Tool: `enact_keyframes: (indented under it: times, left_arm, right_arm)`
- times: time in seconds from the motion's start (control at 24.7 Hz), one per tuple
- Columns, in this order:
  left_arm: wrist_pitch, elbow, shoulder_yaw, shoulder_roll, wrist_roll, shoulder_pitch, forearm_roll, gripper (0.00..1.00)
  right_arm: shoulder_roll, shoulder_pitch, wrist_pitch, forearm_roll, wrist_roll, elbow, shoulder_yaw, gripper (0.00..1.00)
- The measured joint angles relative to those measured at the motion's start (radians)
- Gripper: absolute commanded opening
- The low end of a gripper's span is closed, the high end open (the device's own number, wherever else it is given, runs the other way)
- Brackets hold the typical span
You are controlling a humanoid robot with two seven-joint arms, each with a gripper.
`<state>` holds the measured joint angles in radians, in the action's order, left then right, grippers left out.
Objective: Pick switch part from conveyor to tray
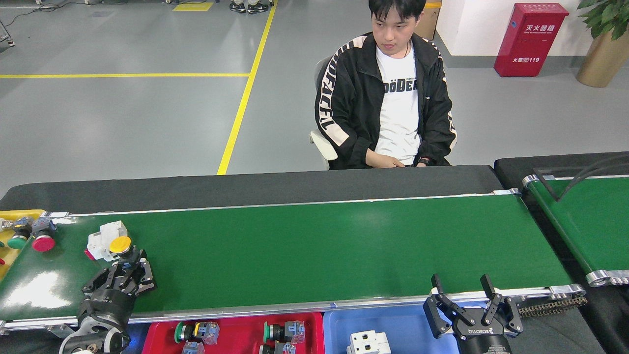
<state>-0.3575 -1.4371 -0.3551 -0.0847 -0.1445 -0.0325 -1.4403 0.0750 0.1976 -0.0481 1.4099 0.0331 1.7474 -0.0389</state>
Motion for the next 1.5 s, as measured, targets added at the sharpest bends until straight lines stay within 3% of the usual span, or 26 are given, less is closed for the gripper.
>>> enact_keyframes:
  times: [0.2, 0.41, 0.45, 0.49, 0.53, 0.57, 0.81, 1.13, 1.34, 1.5]
  left_arm:
    - [-0.14, -0.291, 0.02, 0.023, -0.007, 0.259, 0.055, 0.07]
    - [-0.315, -0.327, 0.177, 0.028, 0.032, 0.329, 0.055, 0.18]
    - [-0.332, -0.328, 0.22, 0.028, 0.033, 0.33, 0.054, 0.35]
    - [-0.345, -0.328, 0.256, 0.028, 0.034, 0.33, 0.054, 0.59]
    - [-0.348, -0.328, 0.274, 0.031, 0.034, 0.33, 0.053, 0.71]
    - [-0.35, -0.328, 0.283, 0.035, 0.034, 0.33, 0.053, 0.99]
    - [-0.356, -0.329, 0.26, 0.035, 0.036, 0.339, 0.054, 1.0]
    - [-0.364, -0.33, 0.107, 0.067, 0.037, 0.341, 0.08, 1.0]
    - [-0.36, -0.33, -0.08, 0.105, 0.038, 0.344, 0.081, 1.0]
    - [-0.276, -0.33, -0.145, 0.124, 0.04, 0.371, 0.062, 1.0]
  right_arm:
    - [0.0, 0.0, -0.003, 0.0, 0.0, 0.0, 0.0, 0.99]
    - [0.0, 0.005, 0.001, 0.0, 0.0, 0.0, 0.0, 0.99]
    - [0.0, 0.006, 0.001, 0.0, 0.0, 0.0, 0.0, 0.99]
    - [0.0, 0.006, 0.001, 0.0, 0.0, 0.0, 0.0, 0.99]
    - [0.0, 0.007, 0.002, 0.0, 0.0, 0.0, 0.0, 0.99]
    - [0.0, 0.008, 0.002, 0.0, 0.0, 0.0, 0.001, 0.99]
    - [0.0, 0.014, 0.002, 0.0, 0.0, 0.0, 0.0, 0.99]
    - [0.0, 0.025, 0.003, 0.0, 0.0, 0.0, 0.0, 0.99]
    - [-0.004, 0.026, 0.003, 0.0, 0.0, 0.0, 0.001, 0.99]
    - [-0.003, 0.024, 0.003, 0.0, 0.0, 0.0, 0.001, 0.99]
